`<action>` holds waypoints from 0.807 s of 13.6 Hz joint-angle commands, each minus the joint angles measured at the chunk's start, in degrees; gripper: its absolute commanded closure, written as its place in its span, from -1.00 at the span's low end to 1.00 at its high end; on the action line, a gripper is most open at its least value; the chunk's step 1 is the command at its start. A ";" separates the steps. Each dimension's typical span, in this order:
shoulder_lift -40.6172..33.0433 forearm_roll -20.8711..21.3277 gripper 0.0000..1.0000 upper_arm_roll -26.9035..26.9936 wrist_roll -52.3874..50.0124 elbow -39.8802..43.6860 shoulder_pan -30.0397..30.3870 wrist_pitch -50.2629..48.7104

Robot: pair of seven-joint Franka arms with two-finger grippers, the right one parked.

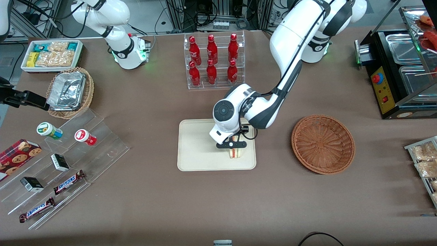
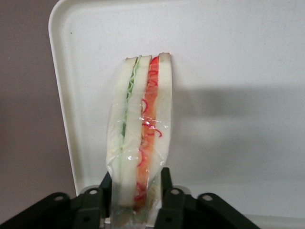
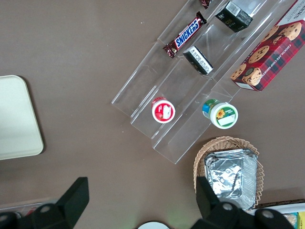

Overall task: Place sandwich from basket to tray
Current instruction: 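Lower the sandwich onto the tray and open the left gripper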

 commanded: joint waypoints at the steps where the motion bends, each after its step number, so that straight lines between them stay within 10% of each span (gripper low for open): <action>1: 0.41 0.86 -1.00 0.86 -1.23 2.36 -1.04 -0.66; 11: -11.19 -3.06 -1.00 5.51 2.19 2.54 4.38 -7.42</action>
